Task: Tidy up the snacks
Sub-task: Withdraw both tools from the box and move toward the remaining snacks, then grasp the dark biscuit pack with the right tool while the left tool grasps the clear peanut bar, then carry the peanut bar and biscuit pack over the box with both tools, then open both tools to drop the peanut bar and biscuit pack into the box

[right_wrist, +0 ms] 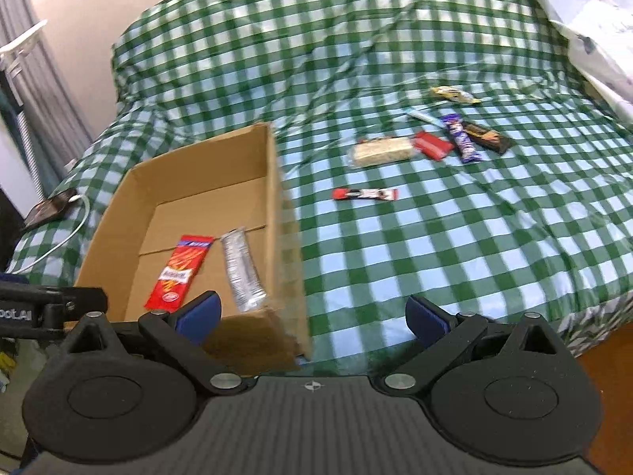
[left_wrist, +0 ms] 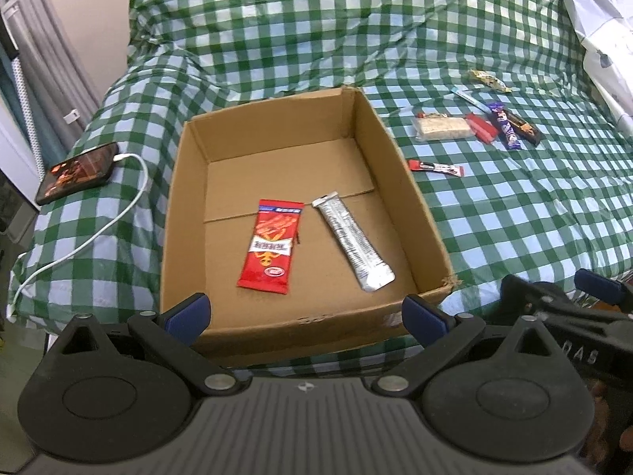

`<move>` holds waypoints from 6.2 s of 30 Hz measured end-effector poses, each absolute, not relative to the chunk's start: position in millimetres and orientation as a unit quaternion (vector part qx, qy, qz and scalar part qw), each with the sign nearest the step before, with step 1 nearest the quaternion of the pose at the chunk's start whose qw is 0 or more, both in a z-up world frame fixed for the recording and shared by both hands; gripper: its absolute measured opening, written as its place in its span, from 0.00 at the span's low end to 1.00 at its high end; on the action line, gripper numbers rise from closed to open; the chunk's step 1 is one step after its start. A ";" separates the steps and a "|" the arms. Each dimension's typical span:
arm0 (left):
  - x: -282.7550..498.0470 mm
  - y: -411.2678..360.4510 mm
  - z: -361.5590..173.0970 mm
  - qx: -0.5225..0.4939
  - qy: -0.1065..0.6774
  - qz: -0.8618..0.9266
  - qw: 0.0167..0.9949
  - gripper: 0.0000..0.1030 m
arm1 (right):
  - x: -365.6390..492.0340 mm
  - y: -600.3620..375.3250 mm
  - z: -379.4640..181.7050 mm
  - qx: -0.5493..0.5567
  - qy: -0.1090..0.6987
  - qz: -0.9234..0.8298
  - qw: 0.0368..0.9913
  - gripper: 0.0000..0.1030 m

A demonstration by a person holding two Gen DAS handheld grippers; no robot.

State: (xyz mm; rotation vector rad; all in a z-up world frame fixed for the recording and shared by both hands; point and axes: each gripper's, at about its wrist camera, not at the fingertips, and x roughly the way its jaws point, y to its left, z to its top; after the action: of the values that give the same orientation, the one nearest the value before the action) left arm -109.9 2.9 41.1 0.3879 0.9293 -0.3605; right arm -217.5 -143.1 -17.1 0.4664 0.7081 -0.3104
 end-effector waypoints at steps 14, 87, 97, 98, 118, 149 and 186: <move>-70.9 -109.3 33.9 0.220 0.440 -0.229 0.840 1.00 | -232.4 -257.7 -35.7 0.236 0.323 -0.262 0.878 0.97; -53.4 3.4 68.4 0.079 0.440 -0.261 0.856 0.39 | -173.5 -193.4 25.1 0.202 0.263 -0.046 0.942 0.40; -95.1 88.9 69.9 0.064 0.408 -0.238 0.879 0.39 | -187.8 -88.4 31.5 0.178 0.311 0.019 0.933 0.40; -98.0 93.8 70.4 0.060 0.406 -0.240 0.880 0.39 | -188.6 -83.4 32.1 0.175 0.315 0.020 0.933 0.40; -122.3 123.4 69.9 0.028 0.386 -0.243 0.889 0.39 | -203.4 -46.9 44.7 0.126 0.317 0.016 0.940 0.40; -111.6 121.0 62.7 0.027 0.397 -0.241 0.885 0.39 | -200.2 -50.2 38.6 0.127 0.327 0.017 0.936 0.40; -44.5 98.0 25.4 0.040 0.442 -0.226 0.867 0.39 | -146.8 -65.4 8.2 0.140 0.379 0.003 0.915 0.40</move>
State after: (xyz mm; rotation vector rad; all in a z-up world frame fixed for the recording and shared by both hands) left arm -44.5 98.0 25.4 0.0831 0.9256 -0.4725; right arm -146.8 -65.4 8.2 0.2884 0.7811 0.0065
